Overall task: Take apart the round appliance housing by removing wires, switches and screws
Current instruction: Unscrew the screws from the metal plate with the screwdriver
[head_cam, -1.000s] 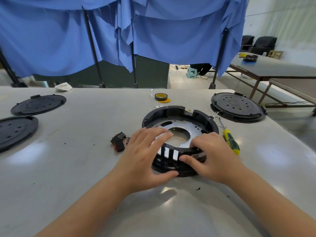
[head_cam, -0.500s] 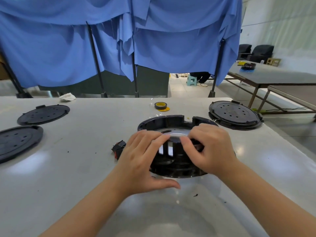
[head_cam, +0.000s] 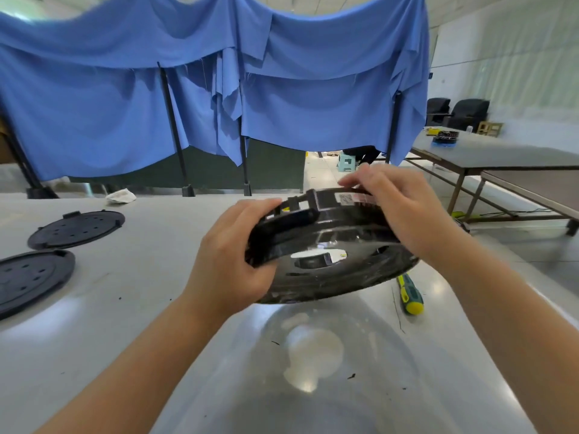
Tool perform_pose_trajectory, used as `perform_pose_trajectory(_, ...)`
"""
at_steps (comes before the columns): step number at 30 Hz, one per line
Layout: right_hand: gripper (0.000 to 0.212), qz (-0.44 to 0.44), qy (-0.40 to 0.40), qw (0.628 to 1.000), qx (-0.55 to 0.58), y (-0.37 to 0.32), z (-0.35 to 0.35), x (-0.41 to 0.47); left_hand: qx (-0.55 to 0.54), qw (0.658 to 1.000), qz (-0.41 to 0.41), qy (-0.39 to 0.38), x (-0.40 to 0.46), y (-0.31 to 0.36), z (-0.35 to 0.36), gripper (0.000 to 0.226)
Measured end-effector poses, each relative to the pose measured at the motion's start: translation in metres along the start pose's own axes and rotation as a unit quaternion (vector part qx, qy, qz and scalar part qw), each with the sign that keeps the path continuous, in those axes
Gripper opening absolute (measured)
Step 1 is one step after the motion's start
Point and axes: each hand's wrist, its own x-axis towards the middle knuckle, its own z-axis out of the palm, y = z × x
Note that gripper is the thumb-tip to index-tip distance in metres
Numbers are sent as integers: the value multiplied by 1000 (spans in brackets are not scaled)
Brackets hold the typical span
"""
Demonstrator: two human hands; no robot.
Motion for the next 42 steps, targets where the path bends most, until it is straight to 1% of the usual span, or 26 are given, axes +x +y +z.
perform_pose_trajectory(2,42,-13,36,999,-11,3,-5,0,-35,997,-57,26,-1,-2,1,47)
perform_pose_trajectory(5,42,-12,72,997,-15,13,-5,-8,-92,984,-138,71,-1,-5,0,30)
perform_pose_trajectory(7,51,10,68,998,8,25,-2,-15,-120,972,-181,90,0,-5,0,22)
perform_pose_trajectory(9,60,30,46,998,39,38,2,-22,-151,955,-234,103,1,-7,-2,16)
perform_pose_trajectory(11,51,43,39,997,48,52,4,-29,-175,934,-292,108,2,-12,-4,17)
perform_pose_trajectory(12,45,48,45,997,34,58,6,-32,-186,922,-321,109,2,-14,-5,18)
perform_pose_trajectory(15,37,68,61,996,17,73,15,-41,-245,868,-416,119,2,-23,-6,16)
perform_pose_trajectory(17,31,86,72,993,27,78,20,-45,-278,827,-477,104,1,-28,-3,17)
perform_pose_trajectory(20,23,133,95,987,9,80,23,-43,-286,773,-566,35,0,-33,2,26)
perform_pose_trajectory(22,30,166,93,982,-21,82,22,-40,-276,744,-608,-20,-2,-33,5,31)
perform_pose_trajectory(23,35,182,85,979,-34,83,20,-38,-272,739,-615,-40,-3,-33,7,30)
perform_pose_trajectory(24,38,201,74,976,-46,85,18,-35,-267,745,-609,-56,-4,-34,8,29)
perform_pose_trajectory(26,39,240,46,967,-72,89,15,-32,-228,775,-582,-93,-5,-38,10,31)
perform_pose_trajectory(28,40,272,22,957,-96,94,12,-30,-171,794,-571,-119,-5,-40,10,48)
perform_pose_trajectory(29,40,286,13,952,-106,96,11,-29,-147,800,-570,-118,-6,-40,9,48)
perform_pose_trajectory(32,38,327,5,939,-104,104,11,-31,-112,832,-531,-114,-12,-41,11,21)
perform_pose_trajectory(36,34,385,-11,918,-90,111,11,-35,-93,845,-505,-147,-19,-39,20,11)
perform_pose_trajectory(38,35,416,-28,906,-77,112,12,-37,-62,854,-491,-160,-20,-40,25,17)
perform_pose_trajectory(40,43,442,-39,894,-65,113,10,-37,-36,857,-486,-169,-21,-42,28,28)
perform_pose_trajectory(42,53,438,-37,894,-90,116,4,-37,-28,854,-488,-181,-23,-47,29,25)
